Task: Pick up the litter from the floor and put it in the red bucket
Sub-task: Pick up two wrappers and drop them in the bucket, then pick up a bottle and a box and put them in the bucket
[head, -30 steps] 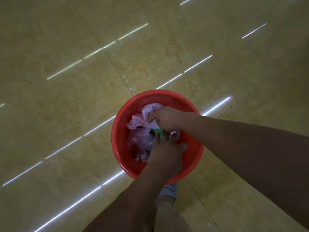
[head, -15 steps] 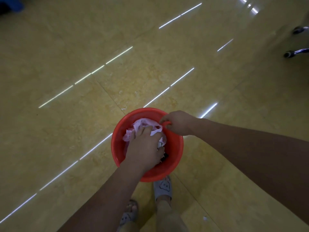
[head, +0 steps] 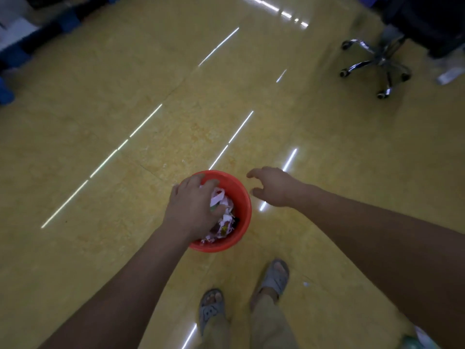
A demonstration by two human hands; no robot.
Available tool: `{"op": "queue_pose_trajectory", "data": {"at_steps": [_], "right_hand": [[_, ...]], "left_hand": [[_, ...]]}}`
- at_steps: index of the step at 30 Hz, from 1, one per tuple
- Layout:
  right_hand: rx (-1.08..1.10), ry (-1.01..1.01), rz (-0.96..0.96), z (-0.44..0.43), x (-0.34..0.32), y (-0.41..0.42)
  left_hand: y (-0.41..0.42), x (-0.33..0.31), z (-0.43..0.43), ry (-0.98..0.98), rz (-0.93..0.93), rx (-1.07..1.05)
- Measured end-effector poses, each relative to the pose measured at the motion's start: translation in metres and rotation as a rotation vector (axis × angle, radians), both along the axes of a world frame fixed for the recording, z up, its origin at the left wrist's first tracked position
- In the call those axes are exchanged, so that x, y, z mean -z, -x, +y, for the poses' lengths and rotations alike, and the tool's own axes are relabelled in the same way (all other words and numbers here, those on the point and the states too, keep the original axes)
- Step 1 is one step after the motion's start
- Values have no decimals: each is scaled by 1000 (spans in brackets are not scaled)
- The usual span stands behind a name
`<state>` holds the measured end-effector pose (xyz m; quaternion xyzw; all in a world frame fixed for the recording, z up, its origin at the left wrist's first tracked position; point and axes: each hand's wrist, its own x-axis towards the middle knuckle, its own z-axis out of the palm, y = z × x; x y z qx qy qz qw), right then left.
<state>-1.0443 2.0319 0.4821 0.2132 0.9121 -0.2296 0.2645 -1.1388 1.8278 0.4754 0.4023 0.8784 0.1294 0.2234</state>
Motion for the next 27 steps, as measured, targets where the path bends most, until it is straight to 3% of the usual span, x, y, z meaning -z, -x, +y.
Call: {"op": "queue_pose_trajectory", "data": {"at_steps": [12, 27], "right_hand": [[268, -94, 64, 25, -134, -134], [631, -185, 93, 10, -203, -426]], "left_hand": [[-66, -132, 79, -113, 116, 232], [-291, -210, 136, -182, 156, 574]]}}
